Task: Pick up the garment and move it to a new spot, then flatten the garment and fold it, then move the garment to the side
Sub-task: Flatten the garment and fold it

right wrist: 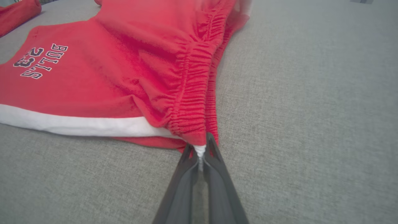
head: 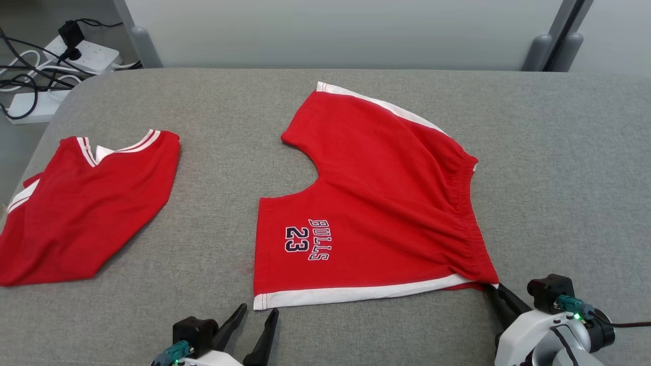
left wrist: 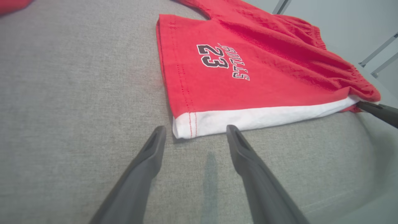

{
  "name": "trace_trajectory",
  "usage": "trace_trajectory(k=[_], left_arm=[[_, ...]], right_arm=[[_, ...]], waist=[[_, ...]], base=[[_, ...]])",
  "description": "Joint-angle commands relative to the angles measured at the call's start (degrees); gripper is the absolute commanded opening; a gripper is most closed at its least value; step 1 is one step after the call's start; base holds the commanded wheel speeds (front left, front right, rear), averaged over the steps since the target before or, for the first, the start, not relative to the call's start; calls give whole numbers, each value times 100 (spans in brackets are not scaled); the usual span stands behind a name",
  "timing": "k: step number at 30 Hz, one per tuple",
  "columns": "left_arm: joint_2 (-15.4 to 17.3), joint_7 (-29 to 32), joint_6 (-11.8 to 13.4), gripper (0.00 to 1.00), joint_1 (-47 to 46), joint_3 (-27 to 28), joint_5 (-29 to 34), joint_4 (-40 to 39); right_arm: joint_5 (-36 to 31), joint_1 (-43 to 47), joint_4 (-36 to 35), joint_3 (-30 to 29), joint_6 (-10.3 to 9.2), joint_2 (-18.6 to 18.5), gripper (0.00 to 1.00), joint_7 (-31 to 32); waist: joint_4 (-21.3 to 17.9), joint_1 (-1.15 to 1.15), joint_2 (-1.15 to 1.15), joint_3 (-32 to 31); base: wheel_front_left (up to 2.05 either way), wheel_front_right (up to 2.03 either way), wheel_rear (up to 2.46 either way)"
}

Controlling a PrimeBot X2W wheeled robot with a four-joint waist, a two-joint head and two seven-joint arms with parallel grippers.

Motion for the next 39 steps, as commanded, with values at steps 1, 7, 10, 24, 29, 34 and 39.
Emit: trace_trajectory(k=[1,7,10,24,29,34,39], left_arm=[[133,-35,-40,100,-312,103,-114,-80],[247,-35,-40,100,-412,-66,-309,73],[267,-35,-40,100,-487,-121,-347,109],[333,-35,-40,0,-555,-344,-608,205],[398,-35,-40,0,-456,-408,-694,188],[453,-35,-40,0,-328,-483,-765,206],[538,-35,-40,0,-138,-432,-788,207]], right_arm=[[48,-93,-74,116,23,-77,0,-82],[56,-183,-106,180,23,-72,0,-82],[65,-234,-131,196,23,-67,0,-82],[159,-324,-70,335,23,-50,0,-82],[220,-269,-43,348,23,-49,0,-82],[291,-139,-42,434,23,-40,0,-82],[426,53,-113,602,23,-117,0,-82]], waist=[[-55,0,0,36],[-174,0,0,142],[-214,0,0,226],[-344,0,0,179],[-297,0,0,37],[-253,0,0,-180],[-256,0,0,-484]], base=[[0,0,0],[0,0,0],[0,0,0],[0,0,0],[0,0,0],[0,0,0],[0,0,0]])
